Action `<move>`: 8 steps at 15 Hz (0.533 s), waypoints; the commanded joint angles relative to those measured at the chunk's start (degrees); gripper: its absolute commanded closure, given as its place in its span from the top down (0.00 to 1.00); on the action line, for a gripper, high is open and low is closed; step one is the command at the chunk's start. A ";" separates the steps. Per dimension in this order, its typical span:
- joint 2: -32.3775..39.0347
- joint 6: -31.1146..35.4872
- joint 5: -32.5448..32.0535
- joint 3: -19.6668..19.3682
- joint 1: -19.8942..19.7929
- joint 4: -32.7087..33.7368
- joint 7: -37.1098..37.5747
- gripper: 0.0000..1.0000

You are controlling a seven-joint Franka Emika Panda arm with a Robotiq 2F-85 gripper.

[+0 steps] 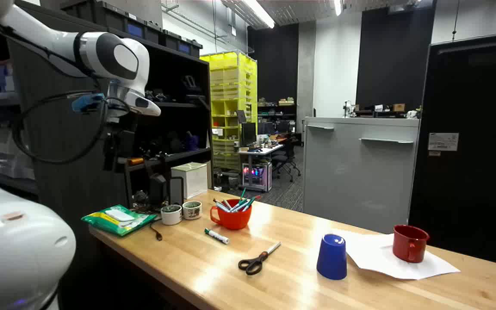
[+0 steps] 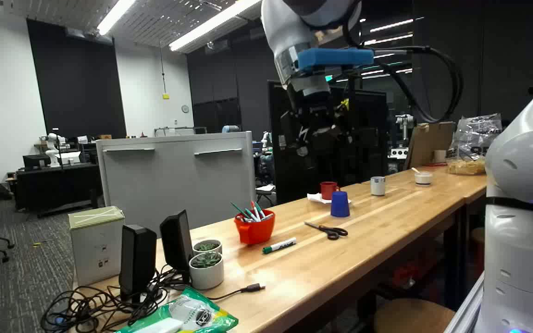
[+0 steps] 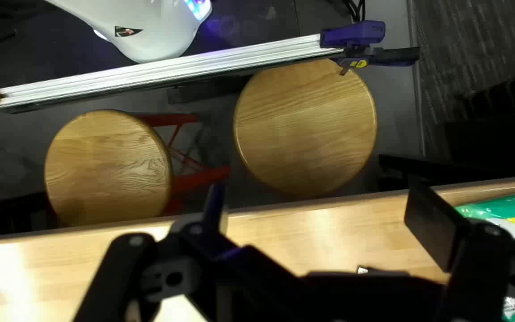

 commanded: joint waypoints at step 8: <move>-0.28 0.51 -0.59 -1.59 -1.08 -0.44 -0.43 1.00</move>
